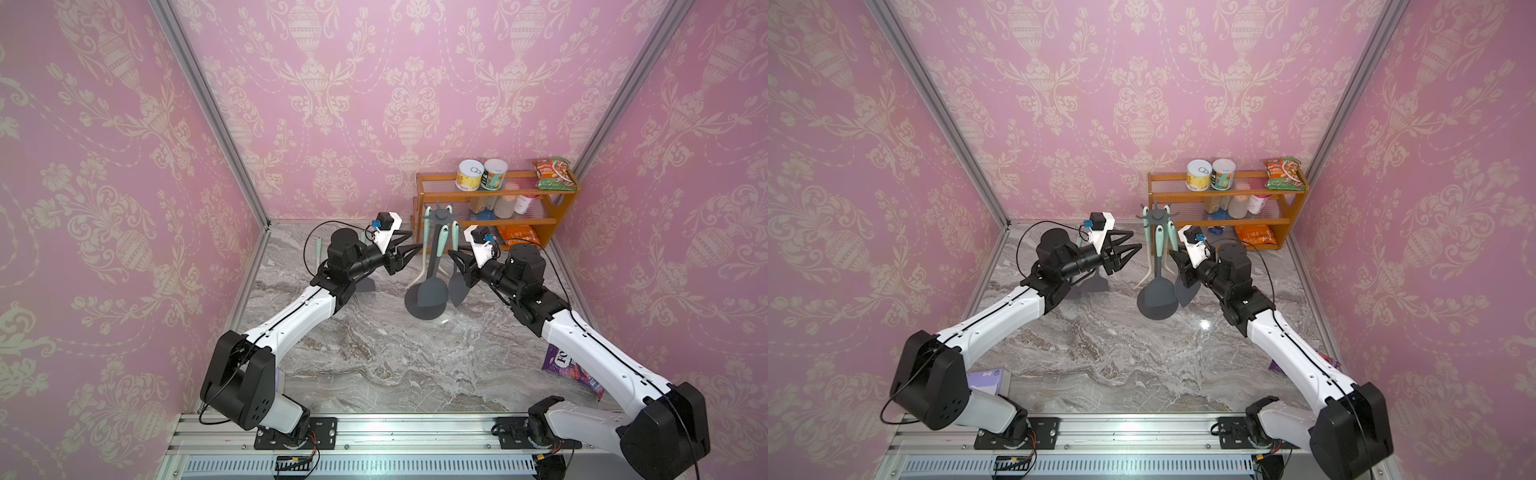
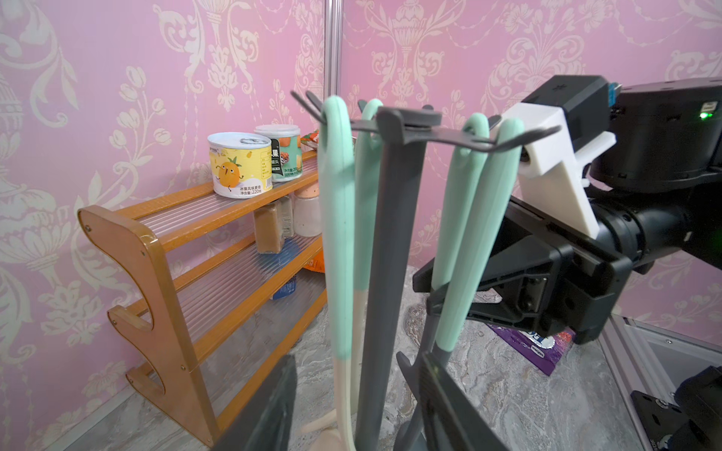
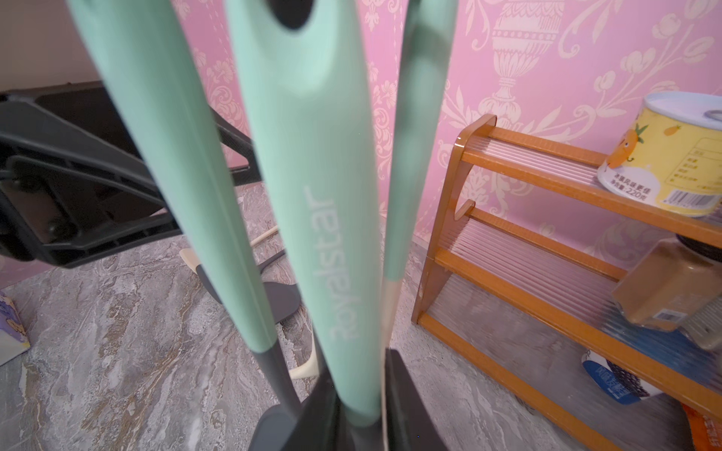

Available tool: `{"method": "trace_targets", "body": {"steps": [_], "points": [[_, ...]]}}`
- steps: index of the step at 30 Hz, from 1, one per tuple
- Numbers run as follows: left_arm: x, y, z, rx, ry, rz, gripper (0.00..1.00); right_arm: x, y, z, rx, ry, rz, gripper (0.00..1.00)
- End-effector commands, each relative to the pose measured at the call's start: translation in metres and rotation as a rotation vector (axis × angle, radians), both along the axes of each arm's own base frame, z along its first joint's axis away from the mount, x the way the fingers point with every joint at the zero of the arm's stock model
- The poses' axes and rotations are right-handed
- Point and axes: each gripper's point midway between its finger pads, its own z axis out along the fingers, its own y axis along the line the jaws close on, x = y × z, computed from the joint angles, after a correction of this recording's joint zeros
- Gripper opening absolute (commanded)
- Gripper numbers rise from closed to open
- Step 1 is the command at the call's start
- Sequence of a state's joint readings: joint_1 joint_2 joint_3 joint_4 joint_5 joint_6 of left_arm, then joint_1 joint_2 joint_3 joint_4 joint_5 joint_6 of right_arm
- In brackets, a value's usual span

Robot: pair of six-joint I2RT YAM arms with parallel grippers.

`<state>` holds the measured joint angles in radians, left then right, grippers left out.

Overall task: Take the spatula off the kitchen utensil rack
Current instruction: Take off the spatula from the rack.

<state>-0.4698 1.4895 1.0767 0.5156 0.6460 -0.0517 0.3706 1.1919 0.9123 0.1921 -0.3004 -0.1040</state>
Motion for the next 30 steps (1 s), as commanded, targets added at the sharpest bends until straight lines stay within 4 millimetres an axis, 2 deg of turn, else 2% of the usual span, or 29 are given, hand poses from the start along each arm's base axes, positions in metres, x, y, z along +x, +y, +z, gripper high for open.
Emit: {"method": "trace_targets", "body": {"steps": [1,9,15,23,30], "points": [[0.010,-0.005,0.008,0.024,-0.085,0.055,0.53,-0.005,0.000,-0.002,0.010,0.024,0.016,0.24],[0.024,-0.008,0.009,0.002,-0.123,0.101,0.52,-0.002,0.000,-0.002,0.015,0.028,0.015,0.18],[0.033,-0.014,0.011,-0.015,-0.140,0.095,0.50,-0.002,0.000,0.001,0.032,0.024,0.021,0.20],[0.026,-0.026,0.010,-0.031,-0.120,0.001,0.37,0.000,0.002,0.001,0.042,0.024,0.025,0.28],[0.026,-0.031,0.006,-0.010,-0.094,-0.036,0.31,0.003,0.002,0.000,0.049,0.024,0.025,0.29]]}}
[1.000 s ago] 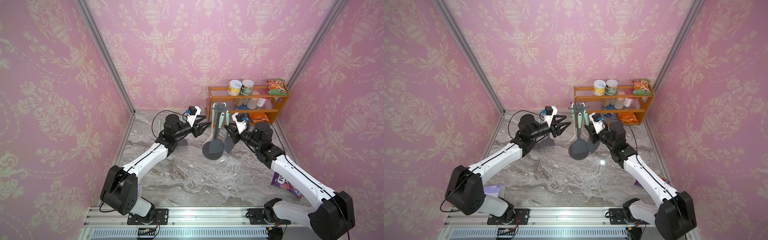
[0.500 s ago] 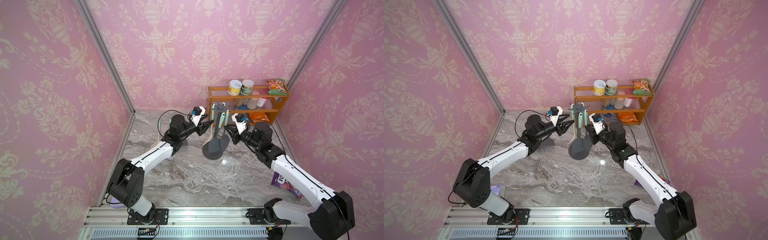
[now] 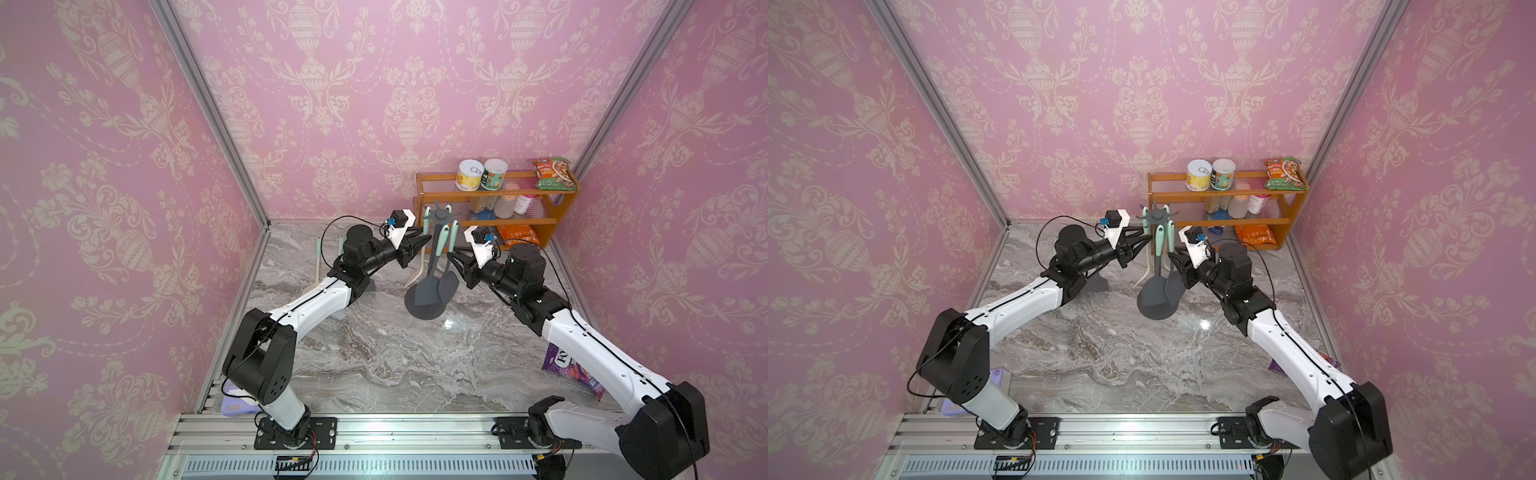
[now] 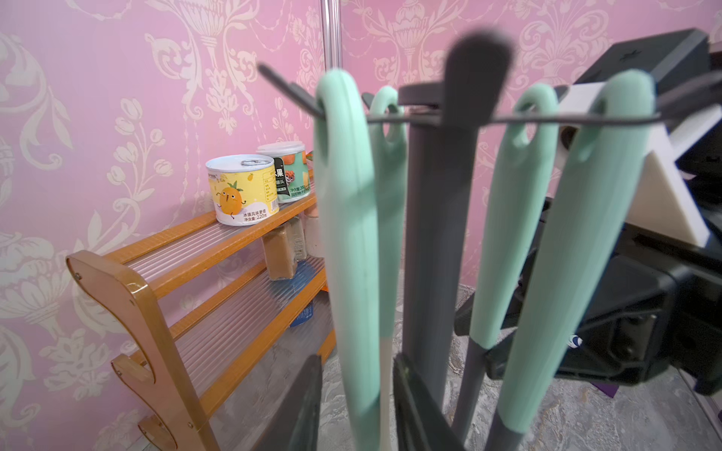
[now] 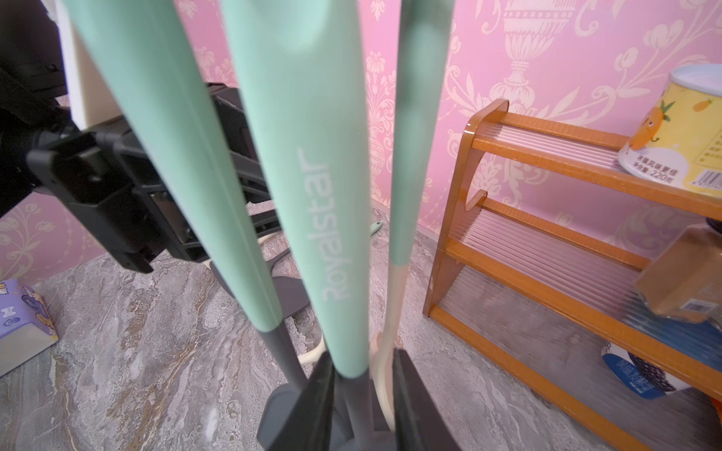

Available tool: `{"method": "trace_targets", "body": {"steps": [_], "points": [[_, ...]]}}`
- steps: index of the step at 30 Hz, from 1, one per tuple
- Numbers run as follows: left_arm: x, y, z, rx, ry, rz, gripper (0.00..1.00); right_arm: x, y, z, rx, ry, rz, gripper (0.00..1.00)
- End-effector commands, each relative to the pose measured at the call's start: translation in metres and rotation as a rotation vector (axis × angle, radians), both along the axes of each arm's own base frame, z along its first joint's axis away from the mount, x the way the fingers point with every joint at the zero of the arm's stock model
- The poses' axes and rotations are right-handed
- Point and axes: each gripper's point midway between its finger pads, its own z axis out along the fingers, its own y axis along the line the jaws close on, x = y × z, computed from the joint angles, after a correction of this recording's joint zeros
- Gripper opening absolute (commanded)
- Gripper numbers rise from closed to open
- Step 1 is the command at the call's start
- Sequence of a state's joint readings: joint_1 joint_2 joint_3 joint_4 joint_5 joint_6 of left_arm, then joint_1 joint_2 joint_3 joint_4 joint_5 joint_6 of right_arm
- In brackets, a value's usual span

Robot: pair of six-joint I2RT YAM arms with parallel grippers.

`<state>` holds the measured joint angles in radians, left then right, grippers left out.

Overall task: Take the spatula off the kitchen utensil rack
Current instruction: Take off the spatula from the rack.

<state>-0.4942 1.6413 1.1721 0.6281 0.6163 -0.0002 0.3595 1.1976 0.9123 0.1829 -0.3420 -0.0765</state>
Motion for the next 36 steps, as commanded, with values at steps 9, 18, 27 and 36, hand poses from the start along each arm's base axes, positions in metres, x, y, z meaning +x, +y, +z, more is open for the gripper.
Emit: {"method": "trace_targets", "body": {"steps": [9,18,27,36], "points": [[0.004,-0.007,0.003,0.008,0.023,-0.016,0.21,0.004,-0.001,0.003,0.030,-0.009,-0.007,0.29],[0.002,-0.006,0.004,0.074,-0.018,0.058,0.10,0.005,-0.001,0.000,0.028,-0.008,-0.006,0.29],[0.006,0.004,0.012,0.141,-0.081,0.204,0.05,0.004,-0.001,0.000,0.029,-0.010,-0.005,0.29],[0.017,0.019,0.023,0.159,-0.111,0.334,0.03,0.003,-0.001,0.002,0.034,-0.012,-0.005,0.29]]}}
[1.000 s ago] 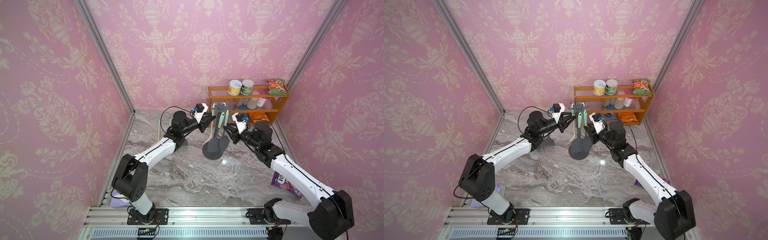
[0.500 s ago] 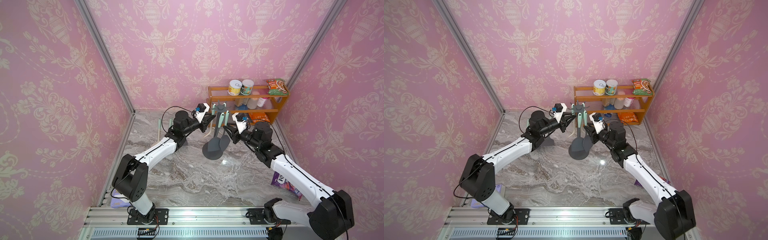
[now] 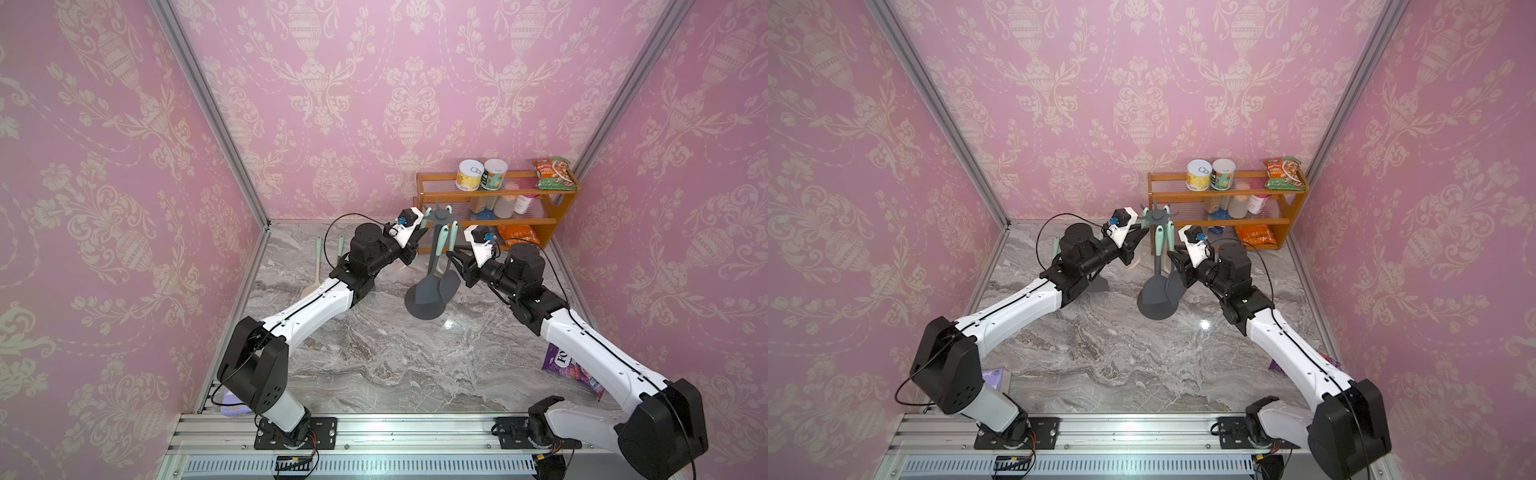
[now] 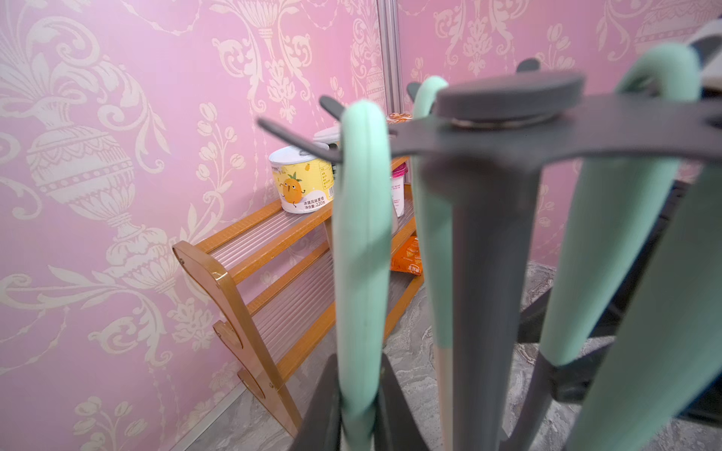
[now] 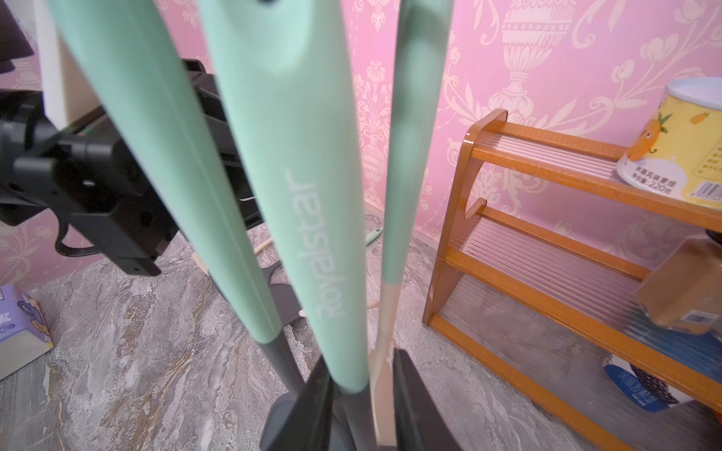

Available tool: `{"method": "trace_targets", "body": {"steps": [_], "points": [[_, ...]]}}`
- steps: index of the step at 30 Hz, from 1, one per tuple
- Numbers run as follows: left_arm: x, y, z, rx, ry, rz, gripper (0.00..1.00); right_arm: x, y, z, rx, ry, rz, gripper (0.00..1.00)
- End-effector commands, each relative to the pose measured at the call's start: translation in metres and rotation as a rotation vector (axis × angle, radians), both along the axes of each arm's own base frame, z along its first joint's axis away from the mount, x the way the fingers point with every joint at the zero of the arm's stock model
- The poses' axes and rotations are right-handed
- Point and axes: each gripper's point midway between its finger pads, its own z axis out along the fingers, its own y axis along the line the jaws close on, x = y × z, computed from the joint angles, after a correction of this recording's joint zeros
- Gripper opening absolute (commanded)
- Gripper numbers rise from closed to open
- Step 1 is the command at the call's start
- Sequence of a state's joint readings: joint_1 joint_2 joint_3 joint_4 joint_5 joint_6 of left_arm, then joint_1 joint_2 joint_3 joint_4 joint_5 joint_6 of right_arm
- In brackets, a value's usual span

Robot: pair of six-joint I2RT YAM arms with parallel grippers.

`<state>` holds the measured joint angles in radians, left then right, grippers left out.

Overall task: Take the spatula off the kitchen utensil rack
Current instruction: Take off the spatula from the rack.

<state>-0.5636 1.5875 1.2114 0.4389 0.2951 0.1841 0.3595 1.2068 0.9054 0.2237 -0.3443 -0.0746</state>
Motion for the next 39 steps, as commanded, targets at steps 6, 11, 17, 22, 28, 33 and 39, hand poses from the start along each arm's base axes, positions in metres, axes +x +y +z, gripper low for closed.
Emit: {"method": "trace_targets", "body": {"steps": [6,11,17,22,28,33,39], "points": [[0.007,0.021,0.031,0.018,-0.084,0.137,0.02,0.000,-0.003,0.000,0.020,0.007,-0.011,0.29],[0.008,0.027,0.041,0.018,-0.113,0.171,0.01,0.000,-0.004,-0.001,0.016,0.006,-0.013,0.29],[0.008,0.032,0.051,0.018,-0.128,0.194,0.01,-0.001,-0.005,-0.001,0.016,0.002,-0.016,0.29],[0.013,0.041,0.054,0.038,-0.147,0.243,0.01,-0.003,-0.007,0.000,0.014,-0.001,-0.022,0.29],[0.022,0.052,0.054,0.066,-0.153,0.288,0.01,-0.005,-0.008,0.001,0.005,-0.005,-0.025,0.30],[0.029,0.072,0.059,0.039,-0.144,0.333,0.00,-0.007,-0.010,0.000,0.001,-0.005,-0.029,0.30],[0.042,0.102,0.059,0.031,-0.088,0.444,0.00,-0.008,-0.012,0.000,0.001,-0.008,-0.037,0.31]]}}
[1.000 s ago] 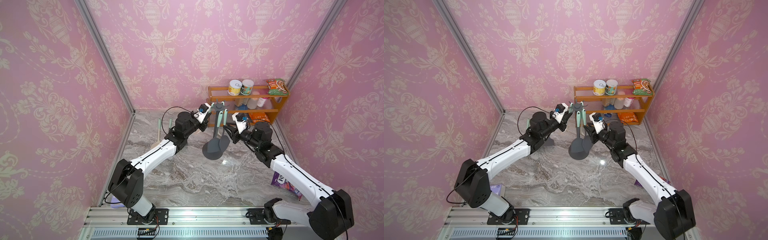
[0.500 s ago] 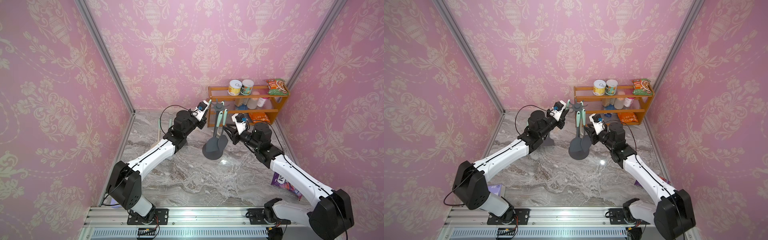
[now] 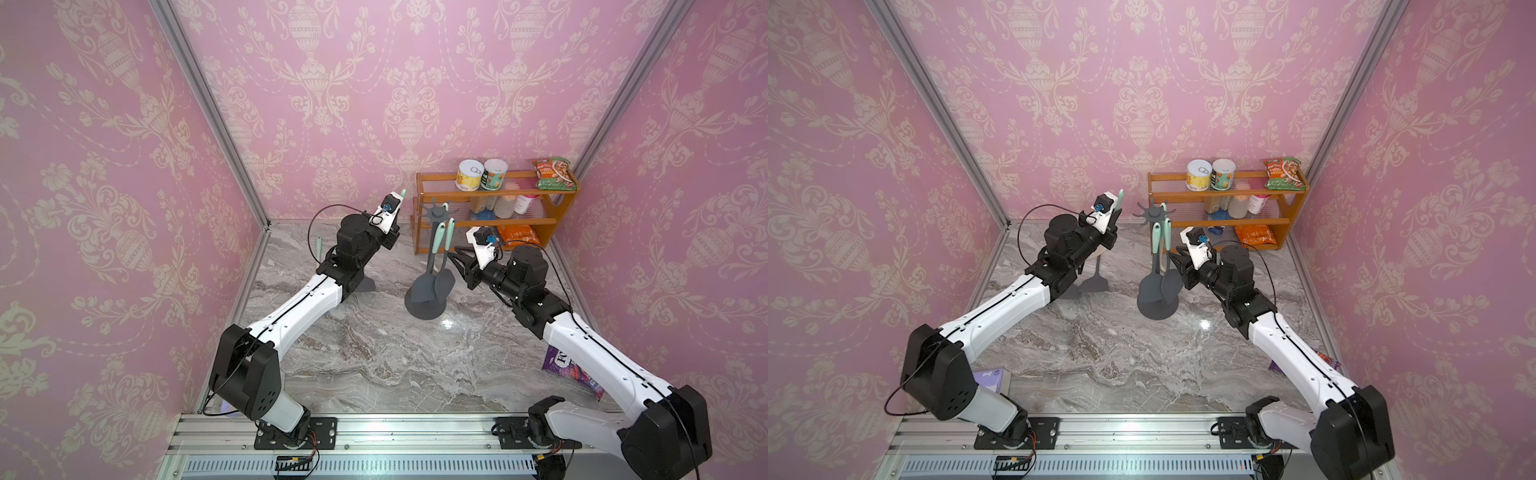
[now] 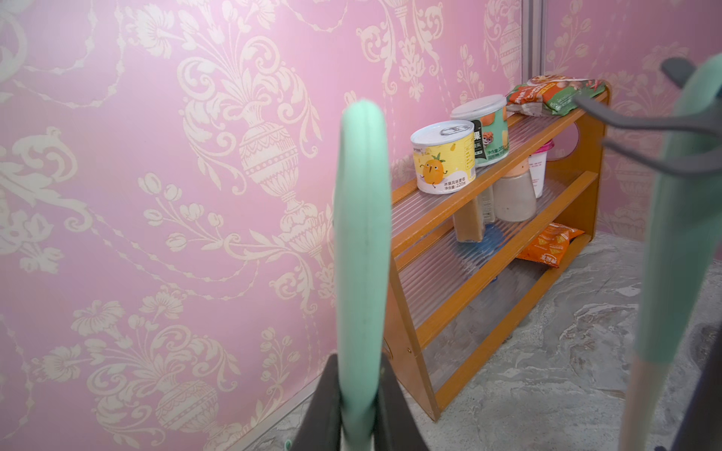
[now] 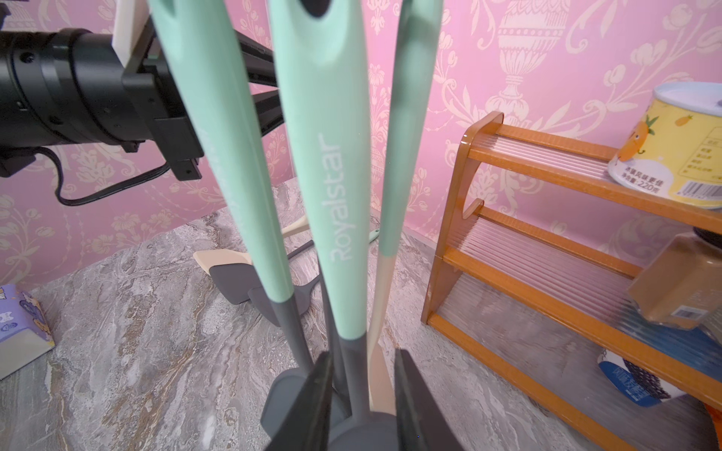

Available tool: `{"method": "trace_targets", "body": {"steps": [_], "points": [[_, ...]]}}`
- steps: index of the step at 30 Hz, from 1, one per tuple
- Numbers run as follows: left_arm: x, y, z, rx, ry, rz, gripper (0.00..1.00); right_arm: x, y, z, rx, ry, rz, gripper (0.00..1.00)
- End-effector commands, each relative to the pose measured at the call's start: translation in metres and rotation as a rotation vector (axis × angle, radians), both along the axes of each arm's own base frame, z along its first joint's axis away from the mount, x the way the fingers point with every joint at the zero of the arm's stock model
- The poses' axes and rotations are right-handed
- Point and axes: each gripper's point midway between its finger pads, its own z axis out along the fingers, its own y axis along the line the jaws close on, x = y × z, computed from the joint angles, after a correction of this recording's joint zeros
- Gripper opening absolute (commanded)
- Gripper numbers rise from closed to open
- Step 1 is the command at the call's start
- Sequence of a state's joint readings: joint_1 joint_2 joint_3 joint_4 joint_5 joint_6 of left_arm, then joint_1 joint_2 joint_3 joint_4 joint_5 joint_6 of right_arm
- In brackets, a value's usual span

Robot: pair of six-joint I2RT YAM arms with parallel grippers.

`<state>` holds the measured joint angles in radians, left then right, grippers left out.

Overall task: Take the spatula off the kitchen utensil rack
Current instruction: Take off the spatula from the rack, then place the spatula at the center of the board.

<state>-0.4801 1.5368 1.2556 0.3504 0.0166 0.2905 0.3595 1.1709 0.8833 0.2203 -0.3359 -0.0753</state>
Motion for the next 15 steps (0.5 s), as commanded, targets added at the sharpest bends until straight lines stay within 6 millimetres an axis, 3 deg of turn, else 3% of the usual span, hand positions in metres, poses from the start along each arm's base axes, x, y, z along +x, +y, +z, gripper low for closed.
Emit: {"method": "trace_targets", "body": {"steps": [1,9,15], "points": [[0.004,0.028,0.032,-0.062,-0.011,0.106,0.00,-0.002,-0.008,-0.002,-0.001,0.002,-0.029,0.31],[0.028,0.067,0.018,-0.185,0.111,0.358,0.00,-0.004,-0.008,-0.002,0.003,0.002,-0.028,0.31],[0.047,0.073,-0.008,-0.281,0.275,0.473,0.00,-0.006,-0.010,-0.003,0.000,-0.001,-0.034,0.32]]}}
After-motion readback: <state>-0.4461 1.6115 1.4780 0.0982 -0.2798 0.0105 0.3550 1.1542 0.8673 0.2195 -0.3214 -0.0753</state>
